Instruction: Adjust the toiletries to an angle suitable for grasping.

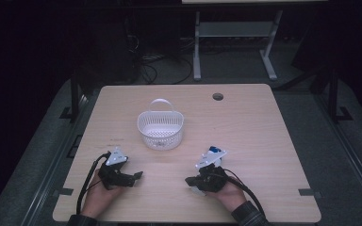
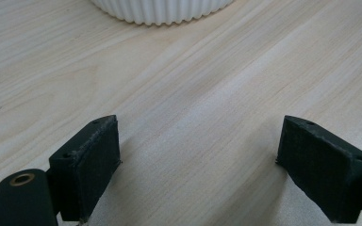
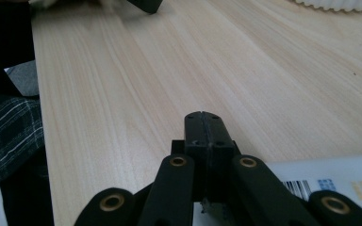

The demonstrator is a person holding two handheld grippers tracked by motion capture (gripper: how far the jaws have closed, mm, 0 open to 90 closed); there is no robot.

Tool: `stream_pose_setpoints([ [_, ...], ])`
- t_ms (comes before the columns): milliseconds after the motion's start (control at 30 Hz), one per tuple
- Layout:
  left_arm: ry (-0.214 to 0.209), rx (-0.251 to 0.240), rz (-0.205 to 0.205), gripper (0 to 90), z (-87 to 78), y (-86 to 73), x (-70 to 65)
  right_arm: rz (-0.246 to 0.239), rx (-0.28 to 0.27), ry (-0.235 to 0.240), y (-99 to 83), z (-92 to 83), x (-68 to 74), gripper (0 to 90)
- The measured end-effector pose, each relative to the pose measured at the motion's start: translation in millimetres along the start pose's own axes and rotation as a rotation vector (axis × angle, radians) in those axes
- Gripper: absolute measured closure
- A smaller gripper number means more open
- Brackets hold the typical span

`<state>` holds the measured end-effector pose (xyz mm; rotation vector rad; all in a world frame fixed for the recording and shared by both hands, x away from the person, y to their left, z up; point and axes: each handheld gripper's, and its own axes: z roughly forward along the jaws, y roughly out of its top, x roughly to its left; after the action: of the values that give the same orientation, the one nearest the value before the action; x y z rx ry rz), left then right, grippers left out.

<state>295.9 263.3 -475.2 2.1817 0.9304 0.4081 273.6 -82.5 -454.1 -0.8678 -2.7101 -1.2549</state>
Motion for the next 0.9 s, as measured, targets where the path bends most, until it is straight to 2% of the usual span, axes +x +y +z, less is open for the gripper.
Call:
stream_pose_setpoints([
  [200, 0.0, 0.0, 0.0, 12.8, 0.0, 0.0, 0.0, 0.0, 0.002, 0.001, -3.4, -2.8, 0.3, 89.6],
  [900, 0.0, -0.001, 0.0, 12.8, 0.0, 0.0, 0.0, 0.058, -0.011, -0.029, -35.2, -37.3, 0.0, 89.6],
])
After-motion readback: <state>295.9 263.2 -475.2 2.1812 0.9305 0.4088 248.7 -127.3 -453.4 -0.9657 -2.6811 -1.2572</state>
